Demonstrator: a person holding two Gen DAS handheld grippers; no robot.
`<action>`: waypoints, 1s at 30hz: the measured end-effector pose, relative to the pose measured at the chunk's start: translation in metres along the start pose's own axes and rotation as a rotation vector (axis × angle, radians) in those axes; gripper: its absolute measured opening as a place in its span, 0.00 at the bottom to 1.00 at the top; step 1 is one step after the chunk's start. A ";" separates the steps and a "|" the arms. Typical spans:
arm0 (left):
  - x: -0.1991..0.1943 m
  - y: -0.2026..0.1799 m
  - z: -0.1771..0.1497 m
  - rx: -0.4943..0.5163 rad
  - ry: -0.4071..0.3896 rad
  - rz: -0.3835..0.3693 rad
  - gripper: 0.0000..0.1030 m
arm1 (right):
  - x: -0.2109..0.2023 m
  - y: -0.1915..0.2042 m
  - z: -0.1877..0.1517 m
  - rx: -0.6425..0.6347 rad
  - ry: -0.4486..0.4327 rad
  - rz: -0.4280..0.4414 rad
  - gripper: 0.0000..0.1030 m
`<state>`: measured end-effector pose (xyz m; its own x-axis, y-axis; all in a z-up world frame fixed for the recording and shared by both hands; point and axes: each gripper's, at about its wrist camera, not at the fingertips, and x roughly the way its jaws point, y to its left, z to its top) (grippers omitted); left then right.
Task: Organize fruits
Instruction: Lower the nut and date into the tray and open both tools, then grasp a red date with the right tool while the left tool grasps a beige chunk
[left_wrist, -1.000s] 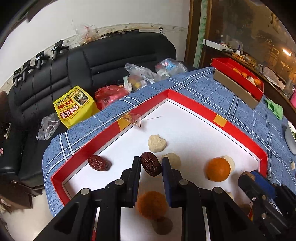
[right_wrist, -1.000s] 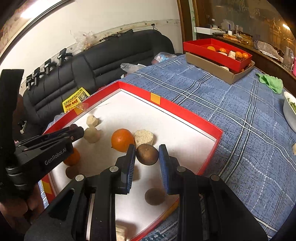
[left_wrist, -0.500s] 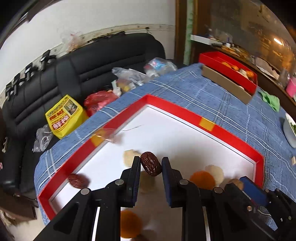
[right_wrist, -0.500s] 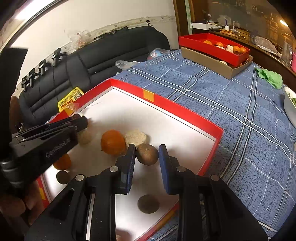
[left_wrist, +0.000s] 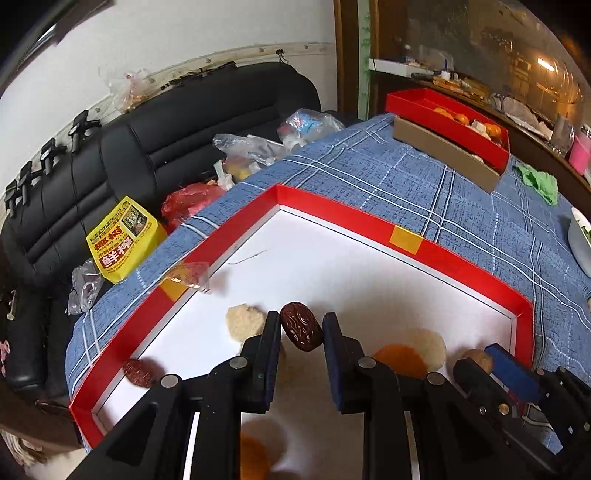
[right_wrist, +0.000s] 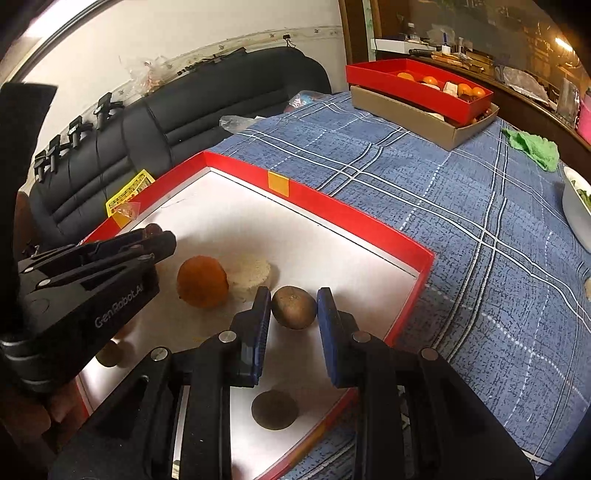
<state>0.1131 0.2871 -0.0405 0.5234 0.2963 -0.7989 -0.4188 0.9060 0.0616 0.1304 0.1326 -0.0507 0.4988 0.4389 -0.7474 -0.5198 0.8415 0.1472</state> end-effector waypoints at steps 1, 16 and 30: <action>0.002 -0.001 0.003 0.003 0.007 -0.014 0.21 | 0.000 -0.001 0.001 0.005 -0.001 -0.005 0.24; 0.009 0.001 -0.002 0.043 0.061 0.009 0.21 | 0.001 0.005 -0.003 -0.013 0.034 -0.001 0.24; -0.015 0.008 -0.009 -0.018 0.046 -0.031 0.67 | -0.028 0.005 -0.002 -0.020 -0.015 -0.028 0.71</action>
<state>0.0953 0.2869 -0.0335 0.5018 0.2537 -0.8269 -0.4162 0.9089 0.0263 0.1124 0.1235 -0.0300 0.5239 0.4201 -0.7409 -0.5193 0.8471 0.1131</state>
